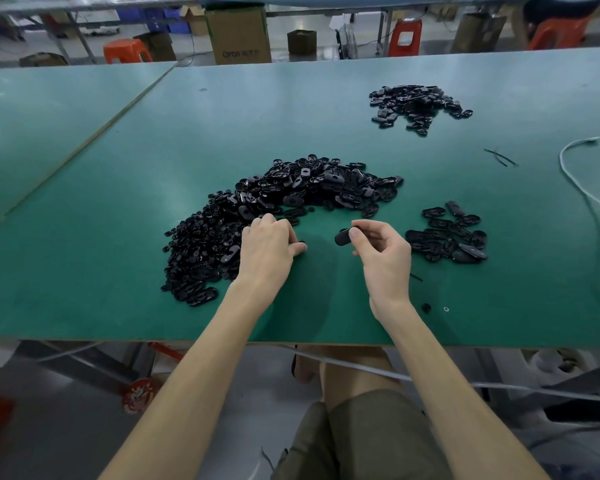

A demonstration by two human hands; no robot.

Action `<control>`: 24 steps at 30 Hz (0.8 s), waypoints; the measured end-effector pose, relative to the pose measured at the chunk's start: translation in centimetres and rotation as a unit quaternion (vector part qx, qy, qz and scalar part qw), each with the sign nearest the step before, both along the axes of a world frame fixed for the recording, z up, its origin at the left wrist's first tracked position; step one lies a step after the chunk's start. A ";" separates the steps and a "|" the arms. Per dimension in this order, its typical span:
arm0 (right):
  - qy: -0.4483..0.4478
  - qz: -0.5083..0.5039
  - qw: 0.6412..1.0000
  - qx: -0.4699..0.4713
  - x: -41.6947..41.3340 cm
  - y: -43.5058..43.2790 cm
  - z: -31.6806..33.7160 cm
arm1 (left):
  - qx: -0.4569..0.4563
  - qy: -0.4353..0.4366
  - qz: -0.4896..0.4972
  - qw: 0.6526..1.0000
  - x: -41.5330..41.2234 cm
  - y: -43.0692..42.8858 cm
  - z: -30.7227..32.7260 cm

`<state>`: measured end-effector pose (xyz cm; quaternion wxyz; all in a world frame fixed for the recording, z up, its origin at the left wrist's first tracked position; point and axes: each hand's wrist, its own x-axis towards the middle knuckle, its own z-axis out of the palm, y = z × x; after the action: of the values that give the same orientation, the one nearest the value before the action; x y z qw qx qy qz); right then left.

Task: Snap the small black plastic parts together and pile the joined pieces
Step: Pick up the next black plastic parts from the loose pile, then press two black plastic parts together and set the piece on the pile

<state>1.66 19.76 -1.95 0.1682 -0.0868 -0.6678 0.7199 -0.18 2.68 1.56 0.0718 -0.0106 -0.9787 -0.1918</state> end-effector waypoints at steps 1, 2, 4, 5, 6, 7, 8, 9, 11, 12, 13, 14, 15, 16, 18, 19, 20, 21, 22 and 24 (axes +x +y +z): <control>0.000 0.000 1.000 -0.001 0.0 0.0 0.0 | -0.009 0.002 0.002 1.000 0.0 0.0 -0.1; 0.000 -0.001 1.000 -0.002 0.0 0.0 0.0 | -0.017 0.002 0.004 1.000 0.0 0.0 -0.1; 0.002 -0.006 1.000 -0.007 0.1 0.0 0.0 | -0.027 -0.003 0.000 1.000 -0.1 0.1 -0.2; 0.004 -0.007 1.000 -0.009 0.0 0.0 0.0 | -0.032 -0.008 -0.003 0.999 -0.2 0.2 -0.3; 0.004 -0.008 1.000 -0.010 0.0 0.0 0.1 | -0.035 -0.014 -0.005 0.999 -0.3 0.4 -0.3; 0.005 -0.008 1.000 -0.011 0.0 0.0 0.1 | -0.034 -0.017 -0.004 0.999 -0.4 0.5 -0.3; 0.006 -0.008 1.000 -0.013 0.0 0.0 0.1 | -0.030 -0.016 -0.003 0.999 -0.5 0.7 -0.3; 0.006 -0.007 1.000 -0.015 0.1 0.0 0.1 | -0.020 -0.011 -0.003 1.000 -0.6 1.0 -0.2; 0.006 -0.007 1.000 -0.019 0.1 0.0 0.2 | 0.041 -0.003 -0.020 0.999 -0.7 1.6 0.0; 0.006 -0.008 1.000 -0.019 0.1 0.0 0.2 | 0.107 -0.006 -0.034 0.994 -0.7 2.0 0.2; 0.005 -0.009 1.000 -0.017 0.1 0.0 0.2 | 0.193 -0.013 -0.048 0.980 -0.8 2.5 0.2; 0.004 -0.011 1.000 -0.015 0.1 0.0 0.3 | 0.287 -0.017 -0.057 0.956 -0.7 3.1 0.3; 0.004 -0.013 1.000 -0.015 0.1 0.0 0.3 | 0.372 -0.011 -0.056 0.926 -0.8 3.7 0.2; 0.003 -0.016 1.000 -0.014 0.1 0.1 0.3 | 0.433 0.002 -0.051 0.900 -0.8 4.3 0.0; 0.002 -0.022 1.000 -0.010 0.2 0.1 0.3 | 0.497 0.021 -0.044 0.866 -0.7 5.3 -0.7; 0.002 -0.025 1.000 -0.008 0.2 0.1 0.3 | 0.510 0.025 -0.046 0.859 -0.7 5.7 -1.1; 0.002 -0.026 1.000 -0.006 0.2 0.1 0.3 | 0.516 0.026 -0.052 0.855 -0.7 5.9 -1.5; 0.002 -0.028 1.000 -0.006 0.2 0.1 0.3 | 0.519 0.025 -0.057 0.852 -0.8 6.1 -1.9; 0.001 -0.029 1.000 -0.007 0.2 0.1 0.3 | 0.523 0.023 -0.063 0.850 -0.8 6.2 -2.2; 0.001 -0.031 0.999 -0.012 0.2 0.1 0.3 | 0.533 0.015 -0.071 0.843 -1.0 6.0 -2.6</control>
<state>1.89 19.88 -1.65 0.1901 -0.1089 -0.6561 0.7221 -1.17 8.67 -1.05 0.0677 -0.0427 -0.7208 -0.6885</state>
